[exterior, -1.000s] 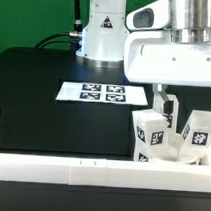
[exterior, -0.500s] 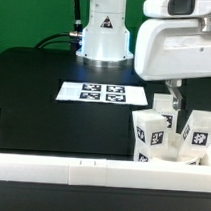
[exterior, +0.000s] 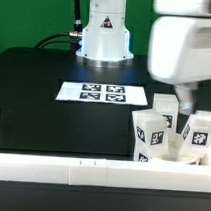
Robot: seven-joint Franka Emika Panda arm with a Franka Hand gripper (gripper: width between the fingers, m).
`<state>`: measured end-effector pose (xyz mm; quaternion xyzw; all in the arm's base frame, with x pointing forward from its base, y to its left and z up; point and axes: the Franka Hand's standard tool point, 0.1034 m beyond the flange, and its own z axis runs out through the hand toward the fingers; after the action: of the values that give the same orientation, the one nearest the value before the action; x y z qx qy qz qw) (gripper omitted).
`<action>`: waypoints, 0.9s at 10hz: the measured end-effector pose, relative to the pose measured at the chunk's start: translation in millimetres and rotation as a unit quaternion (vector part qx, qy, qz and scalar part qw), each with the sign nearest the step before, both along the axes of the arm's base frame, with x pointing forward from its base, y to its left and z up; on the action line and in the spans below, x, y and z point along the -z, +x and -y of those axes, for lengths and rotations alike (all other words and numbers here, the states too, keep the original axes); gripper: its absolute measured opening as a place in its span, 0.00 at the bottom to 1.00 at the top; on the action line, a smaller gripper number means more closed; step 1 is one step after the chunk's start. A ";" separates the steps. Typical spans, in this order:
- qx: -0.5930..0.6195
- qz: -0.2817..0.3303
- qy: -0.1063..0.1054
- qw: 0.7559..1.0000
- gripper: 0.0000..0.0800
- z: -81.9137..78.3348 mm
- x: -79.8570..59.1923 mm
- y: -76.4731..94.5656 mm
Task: Assemble stool
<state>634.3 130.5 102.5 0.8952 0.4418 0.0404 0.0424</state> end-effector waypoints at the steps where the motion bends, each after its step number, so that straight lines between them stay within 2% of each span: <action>1: -0.034 -0.004 -0.009 0.999 0.81 0.5 -0.6 0.3; 4: -0.115 -0.006 -0.031 0.993 0.81 8.3 0.3 1.8; 5: -0.162 -0.008 -0.045 0.986 0.81 7.8 8.6 0.1; 7: -0.173 -0.021 -0.050 0.983 0.81 8.2 26.7 -4.9; 8: -0.164 -0.023 -0.048 0.985 0.81 5.7 30.7 -4.8; 9: -0.162 -0.023 -0.049 0.985 0.81 7.5 28.8 -2.8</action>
Offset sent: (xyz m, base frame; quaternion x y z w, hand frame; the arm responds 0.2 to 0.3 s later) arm 0.0000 0.0000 0.0000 0.0000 0.0000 -0.1296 0.9916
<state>631.4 123.0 73.7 0.8091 0.5836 0.0050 0.0687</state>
